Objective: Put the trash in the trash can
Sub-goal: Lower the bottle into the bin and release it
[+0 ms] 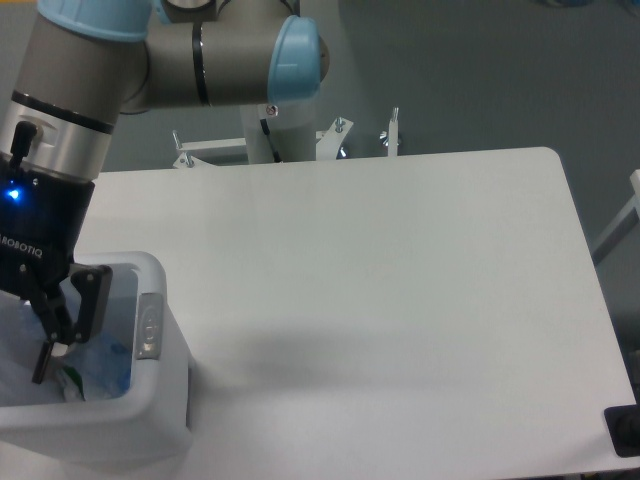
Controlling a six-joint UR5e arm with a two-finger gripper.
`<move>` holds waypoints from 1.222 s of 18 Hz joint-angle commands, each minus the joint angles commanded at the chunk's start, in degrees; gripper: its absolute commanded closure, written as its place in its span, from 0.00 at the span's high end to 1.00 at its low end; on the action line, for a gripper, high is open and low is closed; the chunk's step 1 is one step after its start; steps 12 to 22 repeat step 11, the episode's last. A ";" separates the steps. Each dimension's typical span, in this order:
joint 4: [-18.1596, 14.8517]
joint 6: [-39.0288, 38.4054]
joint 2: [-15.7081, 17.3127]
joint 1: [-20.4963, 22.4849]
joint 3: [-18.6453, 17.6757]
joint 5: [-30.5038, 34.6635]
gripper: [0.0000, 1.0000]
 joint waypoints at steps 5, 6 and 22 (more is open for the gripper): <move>-1.14 3.85 1.06 6.77 -0.17 3.16 1.00; -2.89 6.30 1.84 8.00 -0.61 3.86 1.00; -11.60 18.17 4.74 11.26 -4.91 12.29 1.00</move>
